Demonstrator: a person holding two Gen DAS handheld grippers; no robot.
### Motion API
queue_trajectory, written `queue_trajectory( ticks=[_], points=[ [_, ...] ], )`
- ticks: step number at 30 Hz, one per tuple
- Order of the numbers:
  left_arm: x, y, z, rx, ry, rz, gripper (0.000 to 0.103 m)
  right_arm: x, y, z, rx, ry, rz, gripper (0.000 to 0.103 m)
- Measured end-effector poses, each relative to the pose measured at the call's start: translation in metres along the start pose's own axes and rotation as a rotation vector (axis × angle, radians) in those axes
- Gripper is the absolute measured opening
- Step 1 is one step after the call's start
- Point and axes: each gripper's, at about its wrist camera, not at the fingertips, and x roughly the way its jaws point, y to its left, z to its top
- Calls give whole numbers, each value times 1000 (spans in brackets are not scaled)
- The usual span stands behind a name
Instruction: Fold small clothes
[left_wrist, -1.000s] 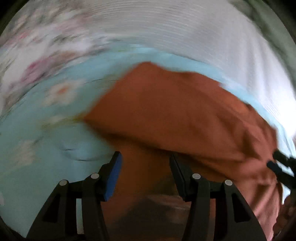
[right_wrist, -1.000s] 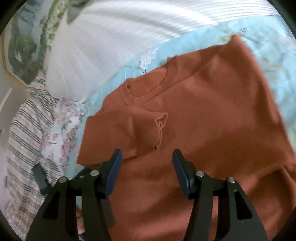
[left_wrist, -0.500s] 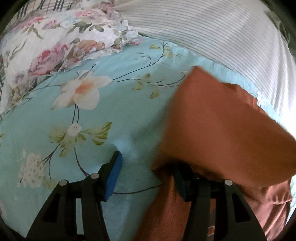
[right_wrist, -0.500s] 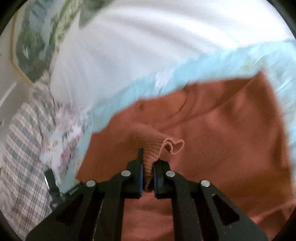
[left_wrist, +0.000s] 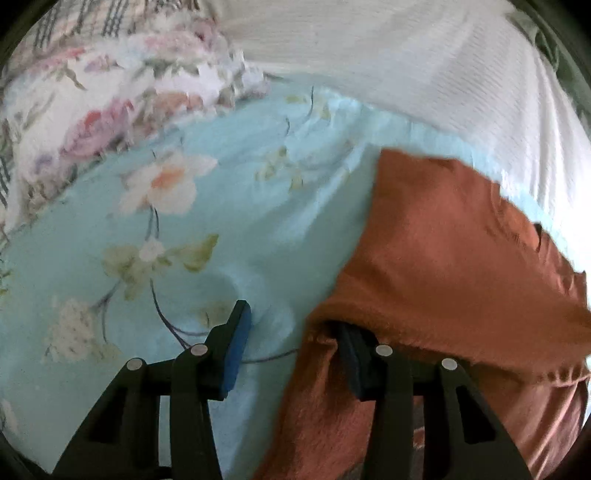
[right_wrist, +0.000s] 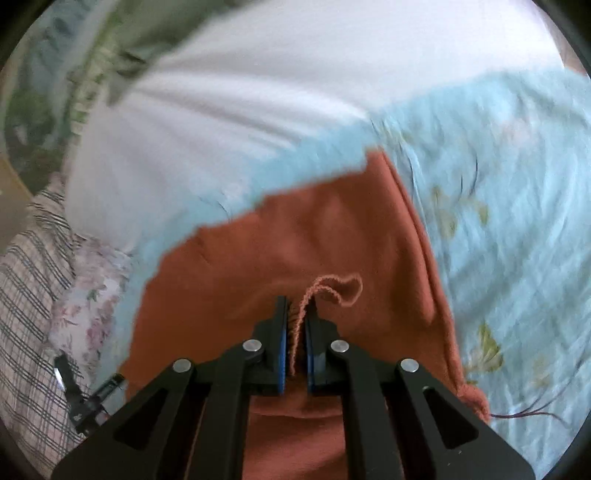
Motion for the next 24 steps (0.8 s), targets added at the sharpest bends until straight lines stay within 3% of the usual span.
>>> queue_trajectory(
  ticks=[3,6,10,13,17,21,24],
  points=[
    [-3,1,-1,-8,-11,6,48,11,-4,-5,-42,47,-62,8],
    [-2,8,-1,-54,-6,-17,48,34,-16,-17,-17,182,-149,9],
    [-12,16,-3,-67,19,-54,48,7,-13,-18,-33,64,-250,9],
    [-36,22,-1,-103,-22,-47,39,-6,5,-12,-64,7,-142,9],
    [-51,1,10,-68,-47,-138,43,30,27,-15,-94,146,-12,9],
    [-32,-32,17,28,-24,-75,42,64,25,-23,-99,220,-17,9],
    [-6,-36,12,77,32,20,44,73,4,-25,-76,235,-124,9]
  ],
)
